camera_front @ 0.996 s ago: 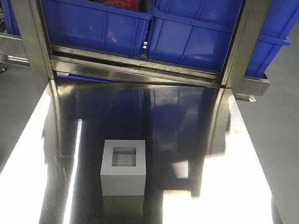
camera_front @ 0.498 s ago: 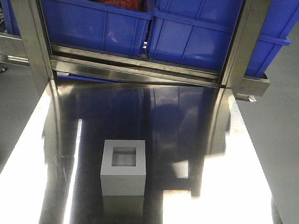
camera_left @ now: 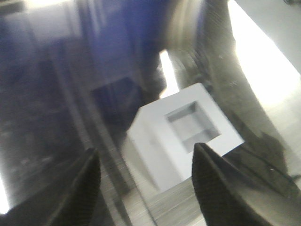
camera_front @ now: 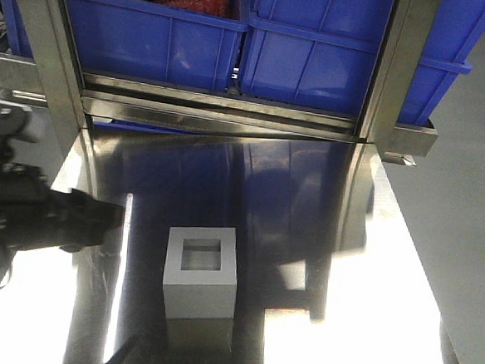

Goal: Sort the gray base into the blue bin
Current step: 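Reach the left gripper down over the gray hollow block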

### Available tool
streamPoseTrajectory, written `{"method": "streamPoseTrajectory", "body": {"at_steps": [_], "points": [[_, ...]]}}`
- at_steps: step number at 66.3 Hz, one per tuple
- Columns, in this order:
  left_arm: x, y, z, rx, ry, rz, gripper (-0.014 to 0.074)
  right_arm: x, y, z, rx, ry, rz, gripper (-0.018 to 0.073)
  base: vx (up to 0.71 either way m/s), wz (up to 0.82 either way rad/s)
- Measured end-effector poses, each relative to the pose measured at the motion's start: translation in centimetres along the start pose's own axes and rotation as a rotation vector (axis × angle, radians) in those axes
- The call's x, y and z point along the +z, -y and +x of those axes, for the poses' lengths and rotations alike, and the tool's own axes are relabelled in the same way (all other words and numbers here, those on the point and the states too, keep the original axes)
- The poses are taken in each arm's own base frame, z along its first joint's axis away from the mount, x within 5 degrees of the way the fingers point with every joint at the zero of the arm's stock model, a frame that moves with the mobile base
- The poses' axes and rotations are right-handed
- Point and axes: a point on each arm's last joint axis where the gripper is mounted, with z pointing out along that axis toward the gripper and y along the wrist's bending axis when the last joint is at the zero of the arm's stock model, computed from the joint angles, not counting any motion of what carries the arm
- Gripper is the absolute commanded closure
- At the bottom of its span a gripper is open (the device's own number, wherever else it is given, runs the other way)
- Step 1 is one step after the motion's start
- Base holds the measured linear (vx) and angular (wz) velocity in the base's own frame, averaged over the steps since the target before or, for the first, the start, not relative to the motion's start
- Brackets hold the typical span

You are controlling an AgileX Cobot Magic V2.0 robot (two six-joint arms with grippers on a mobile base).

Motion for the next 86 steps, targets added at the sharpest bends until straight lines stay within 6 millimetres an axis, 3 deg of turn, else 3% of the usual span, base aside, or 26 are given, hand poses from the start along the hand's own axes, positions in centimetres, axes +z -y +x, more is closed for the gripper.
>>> {"method": "streamPoseTrajectory", "body": {"at_steps": [17,29,59,86], "points": [[4.8,1.5,-1.2,-0.001,-0.095,0.022,0.0174,0.0,0.0,0.0,0.0,0.0,0.0,0.0568,0.0,0.0],[7.0,2.0,-1.4,0.01,-0.153,-0.025,0.0174,0.0,0.0,0.0,0.0,0.0,0.0,0.0568,0.0,0.0],[9.4,3.2,-1.2,-0.036,-0.238,-0.096,0.0174,0.0,0.0,0.0,0.0,0.0,0.0,0.0568,0.0,0.0],[11.5,2.6,0.1,-0.11,-0.317,-0.134,0.0174,0.0,0.0,0.0,0.0,0.0,0.0,0.0568,0.0,0.0]]}}
